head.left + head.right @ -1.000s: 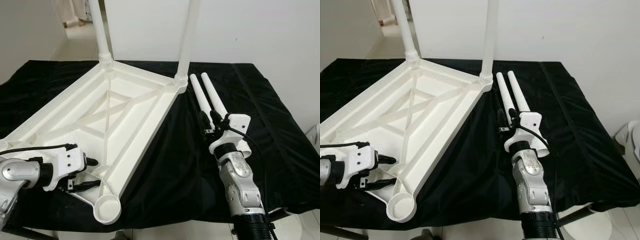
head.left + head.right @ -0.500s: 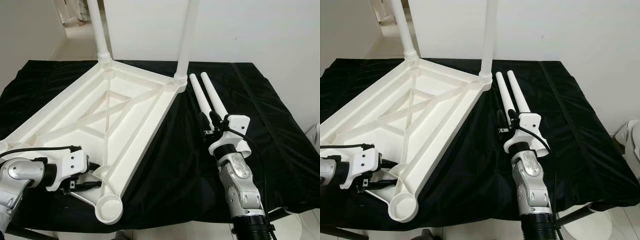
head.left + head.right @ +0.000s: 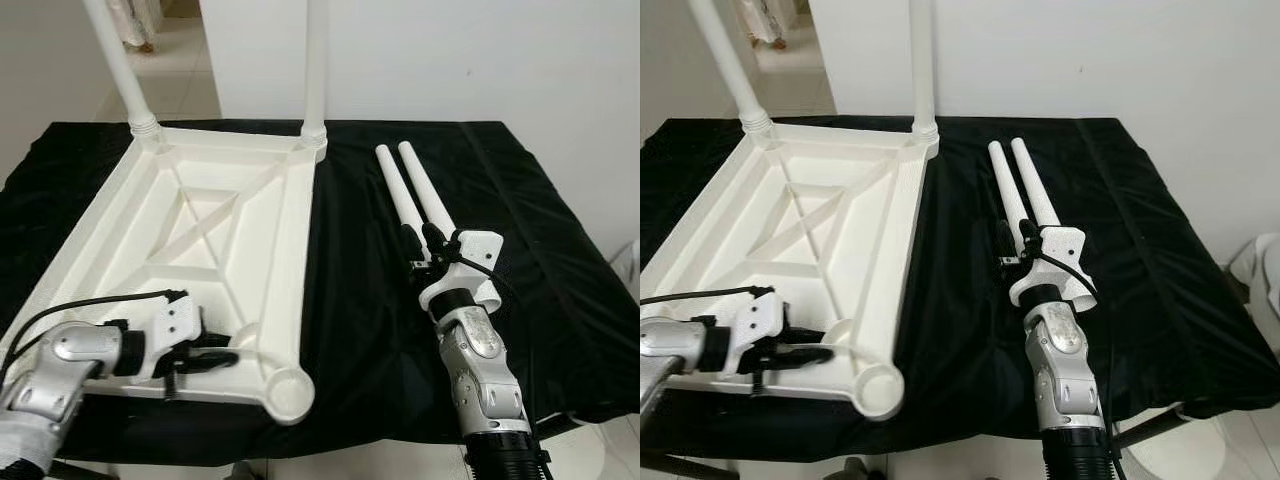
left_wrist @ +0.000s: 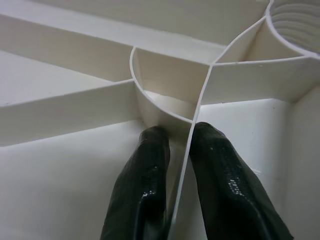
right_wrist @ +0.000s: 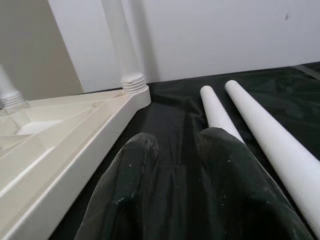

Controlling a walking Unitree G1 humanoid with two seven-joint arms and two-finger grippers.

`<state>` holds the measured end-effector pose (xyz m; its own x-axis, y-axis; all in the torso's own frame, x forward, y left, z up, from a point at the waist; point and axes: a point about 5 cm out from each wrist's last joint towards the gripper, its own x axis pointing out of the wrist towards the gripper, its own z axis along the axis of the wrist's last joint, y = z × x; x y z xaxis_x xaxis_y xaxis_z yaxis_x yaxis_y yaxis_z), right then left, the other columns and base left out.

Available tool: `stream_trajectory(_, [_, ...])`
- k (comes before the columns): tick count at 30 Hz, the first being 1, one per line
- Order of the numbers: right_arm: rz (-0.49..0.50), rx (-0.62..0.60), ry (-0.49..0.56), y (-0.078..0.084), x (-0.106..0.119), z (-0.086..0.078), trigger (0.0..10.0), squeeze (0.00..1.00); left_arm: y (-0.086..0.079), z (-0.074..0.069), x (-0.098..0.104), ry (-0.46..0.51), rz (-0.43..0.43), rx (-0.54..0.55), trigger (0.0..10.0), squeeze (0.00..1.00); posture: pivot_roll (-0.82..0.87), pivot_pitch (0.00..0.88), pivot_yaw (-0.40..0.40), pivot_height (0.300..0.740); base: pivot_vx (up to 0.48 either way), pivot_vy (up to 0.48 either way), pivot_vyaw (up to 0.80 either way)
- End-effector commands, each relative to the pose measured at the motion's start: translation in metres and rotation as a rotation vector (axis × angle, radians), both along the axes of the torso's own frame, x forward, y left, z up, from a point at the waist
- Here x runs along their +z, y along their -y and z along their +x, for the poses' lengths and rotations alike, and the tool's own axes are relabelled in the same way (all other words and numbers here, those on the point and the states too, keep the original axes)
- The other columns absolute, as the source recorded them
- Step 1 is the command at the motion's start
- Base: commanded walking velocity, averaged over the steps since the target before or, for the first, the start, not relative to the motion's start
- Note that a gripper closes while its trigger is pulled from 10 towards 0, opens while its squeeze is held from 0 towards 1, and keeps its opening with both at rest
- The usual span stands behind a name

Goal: Building children table

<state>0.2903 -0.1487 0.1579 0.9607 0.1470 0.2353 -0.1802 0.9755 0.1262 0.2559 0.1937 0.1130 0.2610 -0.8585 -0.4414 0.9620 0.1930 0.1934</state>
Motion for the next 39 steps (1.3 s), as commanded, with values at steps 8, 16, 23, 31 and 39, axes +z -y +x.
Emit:
stream_trajectory(8, [0.008, 0.005, 0.0, -0.005, 0.001, 0.0, 10.0, 0.0, 0.054, 0.026, 0.022, 0.179, -0.266, 0.191, 0.0, 0.0, 0.1, 0.061, 0.023, 0.74, 0.0, 0.0, 0.0])
stream_trajectory(16, [0.012, 0.009, 0.0, -0.007, 0.002, 0.0, 10.0, 0.0, 0.088, 0.04, 0.034, 0.211, -0.327, 0.141, 0.0, 0.0, 0.08, 0.065, 0.016, 0.74, 0.0, 0.0, 0.0])
stream_trajectory(23, [0.018, -0.003, -0.002, -0.007, 0.002, 0.0, 10.0, 0.0, 0.102, 0.046, 0.035, 0.241, -0.334, 0.14, 0.0, 0.0, 0.06, 0.073, 0.014, 0.74, 0.0, 0.0, 0.0])
stream_trajectory(31, [0.022, -0.018, -0.009, -0.006, 0.002, 0.0, 10.0, 0.0, 0.114, 0.039, 0.035, 0.217, -0.337, 0.142, 10.0, 1.0, 0.05, 0.075, 0.024, 0.74, 0.0, 0.0, 0.0])
stream_trajectory(39, [0.02, -0.049, -0.031, -0.003, 0.0, 0.004, 10.0, 0.0, 0.107, 0.036, 0.044, 0.252, -0.364, 0.202, 10.0, 1.0, 0.07, 0.065, 0.019, 0.74, 0.0, 0.0, 0.0])
